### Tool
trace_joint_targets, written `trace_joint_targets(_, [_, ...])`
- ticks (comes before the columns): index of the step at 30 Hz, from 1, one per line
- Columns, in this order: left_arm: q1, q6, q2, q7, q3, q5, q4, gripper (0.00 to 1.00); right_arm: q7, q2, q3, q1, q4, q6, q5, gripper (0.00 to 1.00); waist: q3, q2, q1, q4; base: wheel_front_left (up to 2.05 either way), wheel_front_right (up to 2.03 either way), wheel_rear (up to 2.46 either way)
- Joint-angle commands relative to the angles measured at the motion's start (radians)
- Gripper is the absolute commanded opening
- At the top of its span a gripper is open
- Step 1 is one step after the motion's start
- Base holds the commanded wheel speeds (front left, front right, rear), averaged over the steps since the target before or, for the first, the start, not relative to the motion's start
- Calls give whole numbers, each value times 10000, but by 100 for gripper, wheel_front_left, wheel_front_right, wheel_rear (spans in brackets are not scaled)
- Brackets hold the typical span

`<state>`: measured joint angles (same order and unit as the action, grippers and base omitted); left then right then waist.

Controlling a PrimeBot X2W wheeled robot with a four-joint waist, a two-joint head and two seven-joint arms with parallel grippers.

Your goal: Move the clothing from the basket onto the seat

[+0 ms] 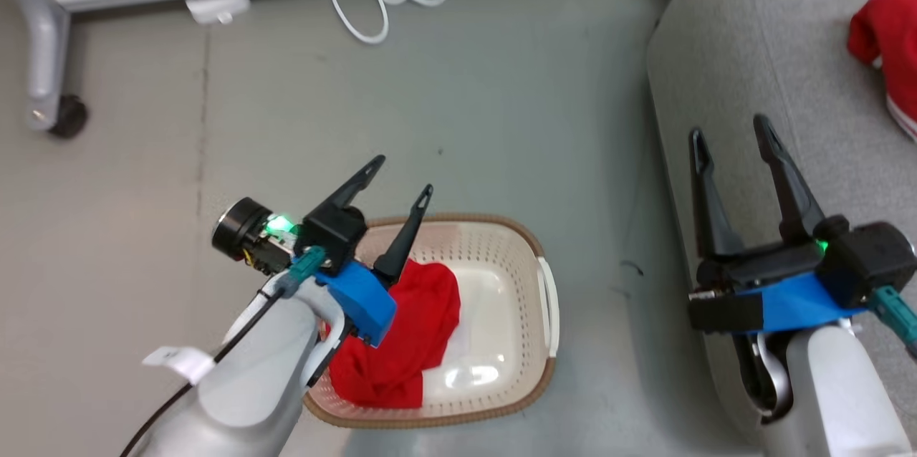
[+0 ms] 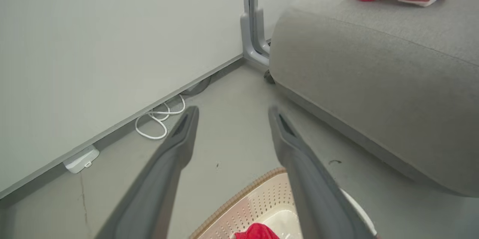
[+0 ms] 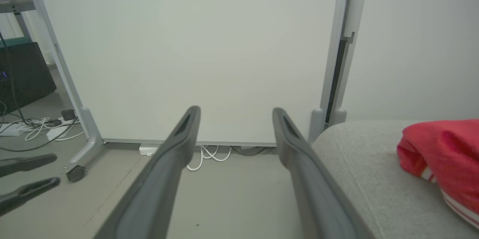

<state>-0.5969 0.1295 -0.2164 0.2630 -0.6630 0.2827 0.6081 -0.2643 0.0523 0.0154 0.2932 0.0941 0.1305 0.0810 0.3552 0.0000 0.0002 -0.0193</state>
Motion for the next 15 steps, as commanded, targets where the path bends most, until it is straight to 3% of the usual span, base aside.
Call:
trace_joint_targets(1, [-323, 13, -102, 26, -309, 42, 250, 100, -2, 45, 56, 257, -60, 5, -54, 100, 701, 0, -2, -338, 0, 0, 0])
trace_joint_targets(15, [-2828, 12, -368, -266, -4602, 1038, 3829, 100, -3, 75, 331, 1594, -521, 5, -220, 100, 3231, 0, -2, -946, 0, 0, 0])
